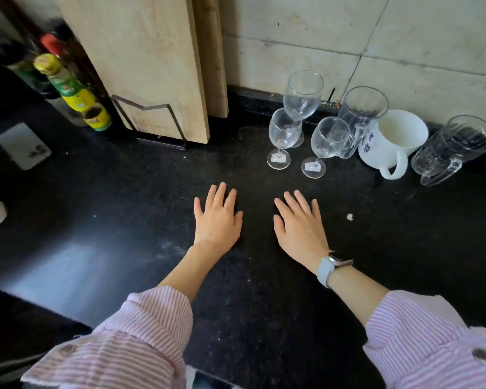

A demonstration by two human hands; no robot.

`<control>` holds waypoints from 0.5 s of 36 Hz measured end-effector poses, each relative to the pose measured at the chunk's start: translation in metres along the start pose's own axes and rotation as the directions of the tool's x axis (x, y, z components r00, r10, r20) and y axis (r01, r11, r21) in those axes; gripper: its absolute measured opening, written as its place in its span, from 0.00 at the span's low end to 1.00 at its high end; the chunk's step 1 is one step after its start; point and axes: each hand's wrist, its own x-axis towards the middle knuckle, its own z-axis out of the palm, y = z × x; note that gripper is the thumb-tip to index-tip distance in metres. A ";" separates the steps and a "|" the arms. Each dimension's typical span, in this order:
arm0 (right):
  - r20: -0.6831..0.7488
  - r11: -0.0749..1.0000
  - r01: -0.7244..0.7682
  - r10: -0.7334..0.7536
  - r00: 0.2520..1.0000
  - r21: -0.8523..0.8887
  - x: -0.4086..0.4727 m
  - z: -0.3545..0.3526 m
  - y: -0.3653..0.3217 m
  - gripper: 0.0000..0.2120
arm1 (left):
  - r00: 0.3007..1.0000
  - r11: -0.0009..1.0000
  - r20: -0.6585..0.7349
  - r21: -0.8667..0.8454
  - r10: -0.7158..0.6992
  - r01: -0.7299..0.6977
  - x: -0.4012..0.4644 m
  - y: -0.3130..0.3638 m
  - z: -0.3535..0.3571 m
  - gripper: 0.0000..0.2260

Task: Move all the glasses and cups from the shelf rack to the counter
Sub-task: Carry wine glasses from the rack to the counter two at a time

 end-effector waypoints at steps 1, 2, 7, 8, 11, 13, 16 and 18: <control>0.012 0.999 0.038 -0.038 0.999 0.021 -0.006 0.000 -0.010 0.22 | 0.999 0.999 -0.010 -0.015 -0.042 0.042 -0.014 -0.011 -0.004 0.23; 0.028 0.997 0.071 -0.072 0.997 0.044 -0.012 0.000 -0.020 0.21 | 0.996 0.996 -0.020 -0.030 -0.084 0.084 -0.029 -0.021 -0.008 0.23; 0.125 0.966 0.215 -0.232 0.965 0.141 -0.040 0.002 -0.090 0.19 | 0.962 0.964 -0.084 -0.088 -0.260 0.253 -0.113 -0.073 -0.034 0.20; 0.131 0.956 0.251 -0.272 0.953 0.154 -0.047 0.001 -0.107 0.19 | 0.951 0.955 -0.109 -0.095 -0.290 0.281 -0.131 -0.083 -0.041 0.19; 0.115 0.904 0.391 -0.413 0.903 0.175 -0.071 -0.001 -0.165 0.18 | 0.898 0.920 -0.202 -0.117 -0.391 0.374 -0.194 -0.117 -0.062 0.17; 0.103 0.859 0.470 -0.496 0.862 0.201 -0.094 0.000 -0.207 0.18 | 0.843 0.887 -0.275 -0.161 -0.462 0.433 -0.242 -0.141 -0.075 0.16; 0.086 0.776 0.593 -0.620 0.780 0.217 -0.139 0.009 -0.276 0.17 | 0.750 0.829 -0.355 -0.203 -0.558 0.521 -0.325 -0.177 -0.090 0.15; 0.091 0.717 0.663 -0.690 0.718 0.214 -0.176 0.018 -0.322 0.17 | 0.681 0.786 -0.400 -0.223 -0.614 0.577 -0.389 -0.199 -0.098 0.14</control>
